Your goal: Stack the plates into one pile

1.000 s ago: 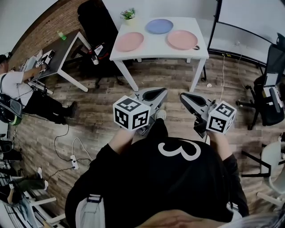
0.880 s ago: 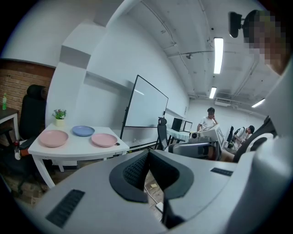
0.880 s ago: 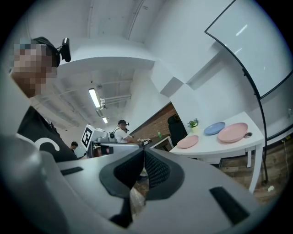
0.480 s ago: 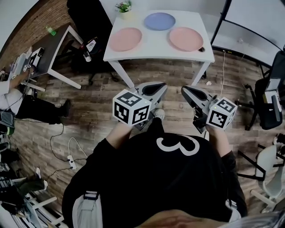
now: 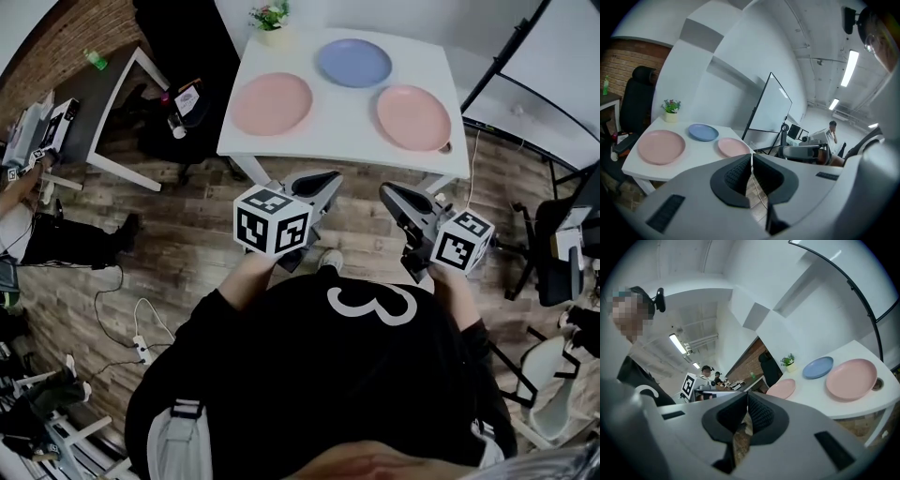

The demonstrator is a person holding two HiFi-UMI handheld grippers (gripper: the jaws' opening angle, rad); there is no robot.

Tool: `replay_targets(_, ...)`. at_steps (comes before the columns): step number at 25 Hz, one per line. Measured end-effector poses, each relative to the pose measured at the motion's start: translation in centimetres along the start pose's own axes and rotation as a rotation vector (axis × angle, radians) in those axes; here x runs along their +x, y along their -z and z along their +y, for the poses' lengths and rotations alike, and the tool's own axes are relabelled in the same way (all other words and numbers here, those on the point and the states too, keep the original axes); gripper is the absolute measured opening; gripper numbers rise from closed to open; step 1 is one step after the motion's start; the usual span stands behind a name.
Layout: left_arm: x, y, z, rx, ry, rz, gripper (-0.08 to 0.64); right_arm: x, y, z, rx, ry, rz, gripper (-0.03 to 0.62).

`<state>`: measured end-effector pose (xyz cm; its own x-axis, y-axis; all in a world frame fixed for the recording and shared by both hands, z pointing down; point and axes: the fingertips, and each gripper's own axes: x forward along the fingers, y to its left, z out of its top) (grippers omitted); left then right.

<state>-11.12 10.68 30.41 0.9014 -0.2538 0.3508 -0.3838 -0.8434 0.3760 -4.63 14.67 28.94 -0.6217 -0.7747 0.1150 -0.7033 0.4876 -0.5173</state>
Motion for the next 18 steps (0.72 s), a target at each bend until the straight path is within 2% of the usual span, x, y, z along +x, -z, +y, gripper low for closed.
replay_targets(2, 0.7, -1.4, 2.5, -0.017, 0.010, 0.004, 0.017, 2.3, -1.5, -1.5, 0.011, 0.005, 0.001, 0.025)
replay_targets(8, 2.4, -5.1, 9.6, 0.004, 0.008, 0.003, 0.017, 9.3, -4.9, -5.6, 0.012, 0.016, 0.025, 0.025)
replay_targets(13, 2.2, -5.7, 13.9, -0.019, -0.006, -0.010, 0.018, 12.8, -5.6, -7.0, 0.014, 0.004, 0.041, 0.026)
replay_targets(18, 1.0, -5.4, 17.4, -0.085, -0.062, -0.034, 0.018, 14.6, -5.0, -8.1, 0.020, -0.004, 0.082, 0.026)
